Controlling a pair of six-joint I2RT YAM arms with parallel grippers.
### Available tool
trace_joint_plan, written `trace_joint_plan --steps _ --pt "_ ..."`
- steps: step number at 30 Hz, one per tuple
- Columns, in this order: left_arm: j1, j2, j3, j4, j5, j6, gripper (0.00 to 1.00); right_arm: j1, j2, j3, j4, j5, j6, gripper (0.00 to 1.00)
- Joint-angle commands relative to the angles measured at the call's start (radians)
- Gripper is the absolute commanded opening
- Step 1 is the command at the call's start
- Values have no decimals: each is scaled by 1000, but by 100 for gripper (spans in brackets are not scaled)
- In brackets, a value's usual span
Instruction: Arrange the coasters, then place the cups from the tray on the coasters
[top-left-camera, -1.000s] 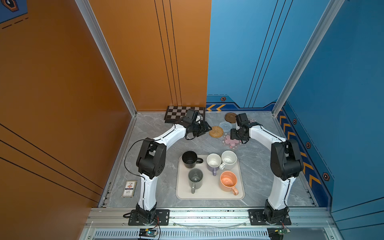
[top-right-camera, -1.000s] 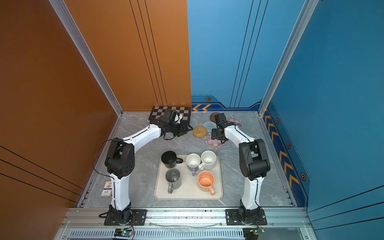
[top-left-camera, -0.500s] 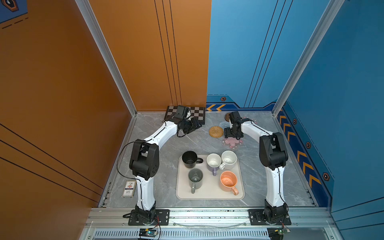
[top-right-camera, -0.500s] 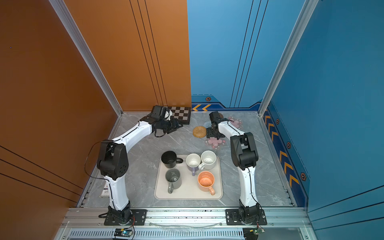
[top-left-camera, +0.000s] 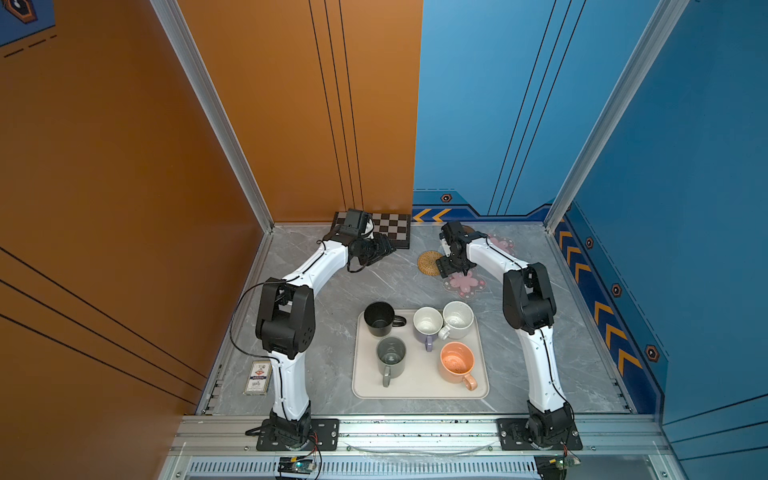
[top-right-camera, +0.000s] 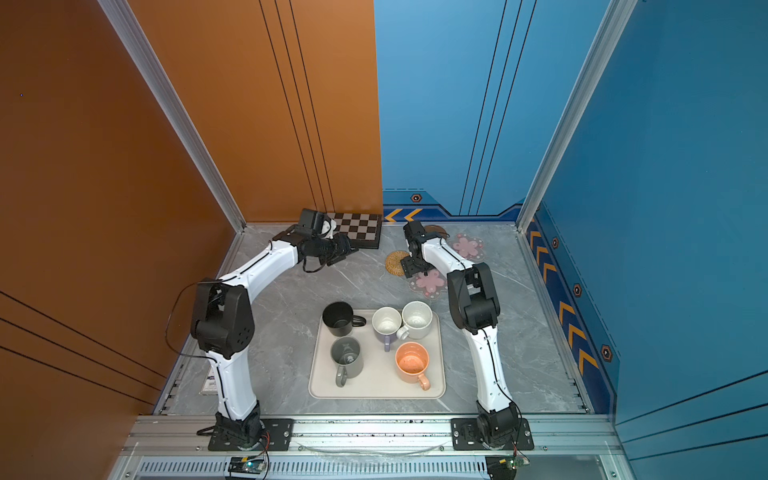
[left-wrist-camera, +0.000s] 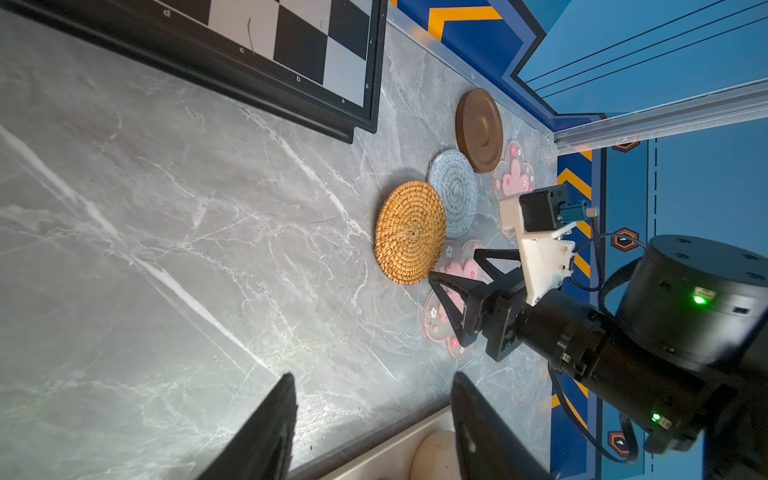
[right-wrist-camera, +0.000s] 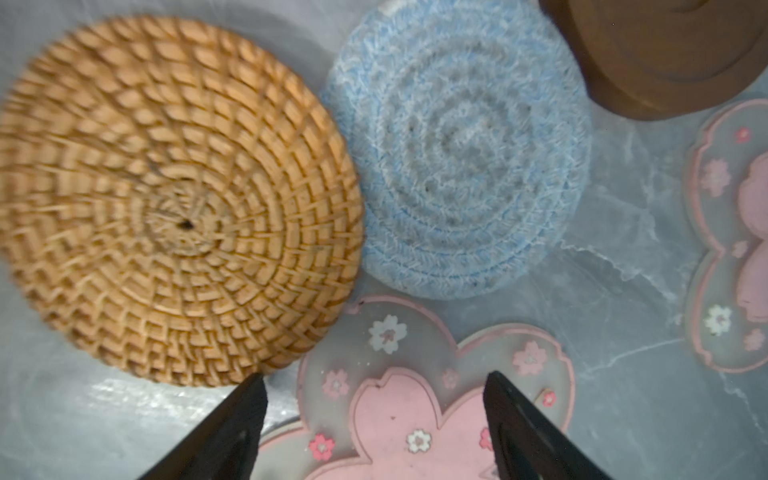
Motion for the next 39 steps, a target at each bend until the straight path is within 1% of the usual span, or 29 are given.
trace_joint_plan --steps 1,6,8,16,22,29,35,39 --pt "16 15 -19 -21 19 23 60 -38 13 33 -55 -54 -46 84" --pt "19 16 -21 -20 11 10 60 -72 25 51 -54 -169 -95 84" --pt "17 19 -21 -20 7 0 60 -78 35 63 -55 -194 -111 84" --pt "10 34 -17 -21 -2 -33 60 -79 76 98 -57 -213 -162 84" --pt "7 37 -8 -21 -6 -49 60 -80 100 103 -85 -222 -179 84" --pt "7 36 2 -20 -5 -60 59 -79 106 86 -117 -151 -202 82" --pt "4 18 -14 -20 -10 -62 59 -97 39 -31 -117 -136 -200 80" --pt "0 4 -26 -20 -11 -61 59 -121 -12 -108 -100 -103 -186 79"
